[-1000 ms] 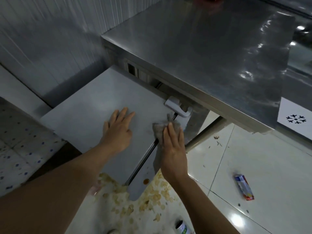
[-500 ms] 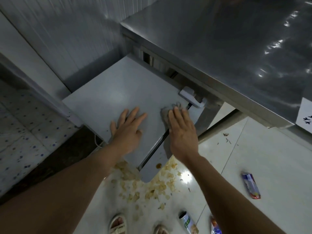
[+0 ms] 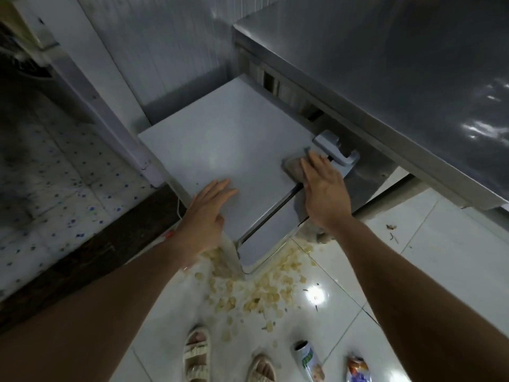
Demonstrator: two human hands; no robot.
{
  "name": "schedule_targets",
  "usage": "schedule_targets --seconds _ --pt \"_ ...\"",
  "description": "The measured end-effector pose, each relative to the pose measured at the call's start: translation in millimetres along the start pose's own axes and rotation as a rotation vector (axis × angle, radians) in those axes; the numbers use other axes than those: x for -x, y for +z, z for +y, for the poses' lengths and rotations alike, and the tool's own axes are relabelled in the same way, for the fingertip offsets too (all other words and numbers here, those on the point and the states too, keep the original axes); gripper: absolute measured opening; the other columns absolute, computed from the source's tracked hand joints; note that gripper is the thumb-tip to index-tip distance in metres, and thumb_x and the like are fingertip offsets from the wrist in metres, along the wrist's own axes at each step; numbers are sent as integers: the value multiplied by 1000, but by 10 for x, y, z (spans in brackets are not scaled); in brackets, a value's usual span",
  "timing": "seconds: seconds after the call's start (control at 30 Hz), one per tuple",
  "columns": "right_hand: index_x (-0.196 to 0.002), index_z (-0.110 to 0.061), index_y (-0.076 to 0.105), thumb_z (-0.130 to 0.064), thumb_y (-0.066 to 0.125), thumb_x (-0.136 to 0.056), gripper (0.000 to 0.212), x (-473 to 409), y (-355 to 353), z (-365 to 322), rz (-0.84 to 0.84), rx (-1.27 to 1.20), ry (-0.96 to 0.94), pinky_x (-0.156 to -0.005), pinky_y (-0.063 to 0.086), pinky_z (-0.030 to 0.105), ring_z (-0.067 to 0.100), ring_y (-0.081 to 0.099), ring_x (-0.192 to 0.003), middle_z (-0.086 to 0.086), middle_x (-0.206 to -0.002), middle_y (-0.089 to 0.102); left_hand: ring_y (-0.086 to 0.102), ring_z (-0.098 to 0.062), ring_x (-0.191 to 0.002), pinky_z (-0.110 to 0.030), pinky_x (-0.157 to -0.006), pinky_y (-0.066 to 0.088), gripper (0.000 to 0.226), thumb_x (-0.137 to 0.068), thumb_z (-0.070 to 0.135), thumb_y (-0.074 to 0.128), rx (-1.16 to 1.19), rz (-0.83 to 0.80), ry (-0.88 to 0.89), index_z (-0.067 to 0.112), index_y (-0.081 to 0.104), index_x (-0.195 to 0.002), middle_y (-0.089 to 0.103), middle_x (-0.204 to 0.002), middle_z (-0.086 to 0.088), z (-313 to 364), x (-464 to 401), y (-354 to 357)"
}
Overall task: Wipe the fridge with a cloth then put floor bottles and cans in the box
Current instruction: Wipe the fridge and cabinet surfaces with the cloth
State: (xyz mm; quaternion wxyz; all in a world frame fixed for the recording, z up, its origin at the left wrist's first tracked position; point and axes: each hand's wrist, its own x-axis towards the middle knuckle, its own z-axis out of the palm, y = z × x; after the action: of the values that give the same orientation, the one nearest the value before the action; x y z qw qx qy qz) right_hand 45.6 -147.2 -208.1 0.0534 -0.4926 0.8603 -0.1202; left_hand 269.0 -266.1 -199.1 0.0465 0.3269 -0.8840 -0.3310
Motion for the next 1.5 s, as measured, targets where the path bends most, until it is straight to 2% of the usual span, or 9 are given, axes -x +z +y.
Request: schedule_targets --seconds 0.13,0.23,0.43,0.53,0.7,0.8,1.03,1.23,1.5 --pt "-142 -6 37 -7 47 -90 53 203 120 -326 101 -69 69 -114 23 48 35 18 -142 12 -153 28 9 -15 -144 -30 -117 8 63 -83 -16 44 24 3 -16 13 40 -139 18 -155 0 57 2 -25" --pt "-133 -3 51 1 57 -82 51 694 240 -720 160 -117 -78 -107 35 51 41 34 -134 16 -142 46 10 -16 -144 -23 -115 6 63 -82 -17 43 24 -3 -6 10 38 -139 18 -155 -2 67 15 -48" --pt "-126 -16 60 -1 47 -76 54 1268 317 -1168 23 -101 -350 -112 25 45 33 35 -136 4 -142 47 14 -13 -144 -14 -112 10 66 -83 -20 38 29 -41 -25 8 34 -142 18 -155 -2 -27 250 -82" --pt "-126 -16 58 0 58 -72 56 1137 260 -1058 -35 -126 -437 -109 32 43 31 36 -136 5 -142 46 8 -9 -144 -17 -114 8 73 -81 -22 36 23 -82 -27 12 29 -145 13 -156 3 -64 289 -88" --pt "-134 -11 50 -11 37 -91 45 563 140 -639 44 -111 -100 -112 28 45 28 28 -139 10 -148 37 3 -5 -143 -12 -109 2 78 -78 -21 33 25 -85 -19 17 26 -146 9 -157 7 -89 295 -69" --pt "-138 -5 45 -4 46 -92 46 523 151 -667 95 -128 36 -114 23 49 35 20 -142 14 -151 30 1 -3 -143 -13 -109 1 80 -78 -19 34 21 -90 -28 21 24 -147 8 -157 10 -109 294 -50" --pt "-134 -5 48 -1 55 -87 48 1229 349 -1138 111 -219 -204 -113 24 45 34 27 -139 13 -146 39 14 -13 -141 -33 -108 8 61 -88 3 43 -197 26 -58 26 30 -143 19 -155 6 43 212 -17" --pt "-148 -11 23 -10 46 -93 59 443 147 -224 66 -32 57 -119 1 35 26 4 -146 6 -158 12 19 -20 -134 -39 -107 18 60 -84 5 44 -277 25 45 31 35 -138 21 -152 5 142 -15 107" --pt "-146 -3 26 -9 41 -92 56 34 55 104 97 11 99 -118 11 42 30 9 -145 15 -155 20 13 -12 -135 -35 -111 18 62 -85 8 46 -232 33 16 37 34 -138 16 -155 13 102 -72 207"
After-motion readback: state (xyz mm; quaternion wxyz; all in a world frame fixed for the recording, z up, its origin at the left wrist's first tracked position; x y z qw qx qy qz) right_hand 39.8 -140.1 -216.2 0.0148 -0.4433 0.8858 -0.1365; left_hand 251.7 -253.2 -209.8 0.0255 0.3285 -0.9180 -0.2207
